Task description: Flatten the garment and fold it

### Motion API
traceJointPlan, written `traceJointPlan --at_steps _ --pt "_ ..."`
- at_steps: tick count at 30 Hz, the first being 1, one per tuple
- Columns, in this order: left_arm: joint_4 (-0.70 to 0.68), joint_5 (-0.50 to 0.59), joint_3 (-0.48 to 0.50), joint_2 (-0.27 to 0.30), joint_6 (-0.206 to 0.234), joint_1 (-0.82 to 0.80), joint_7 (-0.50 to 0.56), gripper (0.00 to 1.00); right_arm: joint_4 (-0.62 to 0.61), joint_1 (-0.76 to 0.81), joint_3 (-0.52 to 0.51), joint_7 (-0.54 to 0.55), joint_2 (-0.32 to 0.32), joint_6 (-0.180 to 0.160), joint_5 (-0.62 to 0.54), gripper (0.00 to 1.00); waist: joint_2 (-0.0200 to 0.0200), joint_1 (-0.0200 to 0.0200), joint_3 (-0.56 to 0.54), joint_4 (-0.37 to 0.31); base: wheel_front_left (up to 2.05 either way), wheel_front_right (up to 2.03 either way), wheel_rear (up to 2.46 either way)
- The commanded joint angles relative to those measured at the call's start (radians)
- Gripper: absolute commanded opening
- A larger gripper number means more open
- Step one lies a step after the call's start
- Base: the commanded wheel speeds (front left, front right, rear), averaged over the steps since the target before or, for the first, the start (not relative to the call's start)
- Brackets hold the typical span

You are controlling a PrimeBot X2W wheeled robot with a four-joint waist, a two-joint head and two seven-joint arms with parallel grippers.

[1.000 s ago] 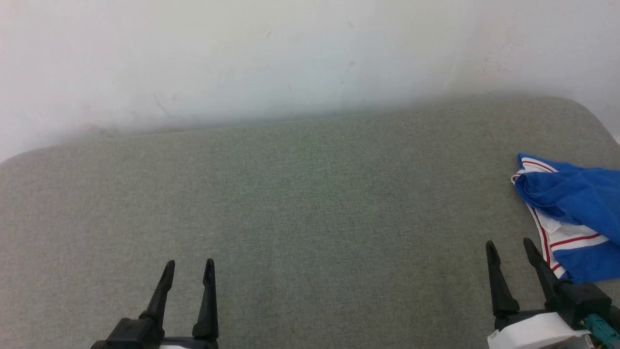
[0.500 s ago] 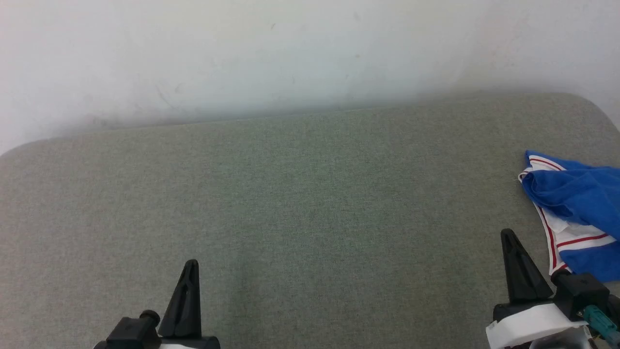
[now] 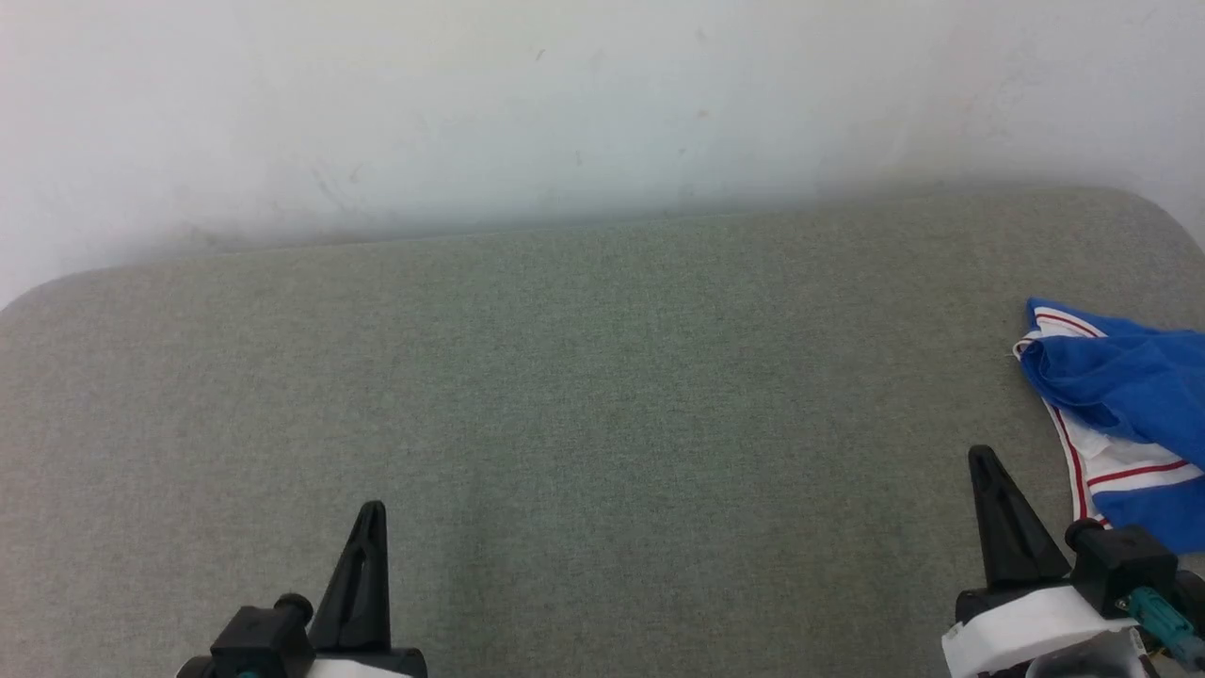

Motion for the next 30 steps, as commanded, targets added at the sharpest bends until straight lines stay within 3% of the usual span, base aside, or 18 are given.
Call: traceJointPlan --at_steps 1,30 --pt "0.005 0.016 0.007 -0.005 -0.005 -0.019 0.005 0.0 -0.007 -0.01 0.004 0.007 0.001 0.0 -0.008 0.0 0.0 -0.0001 -0.001 0.001 0.0 0.0 0.0" --pt "0.016 0.069 0.028 -0.016 -0.013 -0.062 0.064 0.0 -0.031 -0.025 0.018 0.065 0.002 -0.001 -0.025 0.0 0.0 -0.0001 -0.012 0.022 0.0 0.0 0.0"
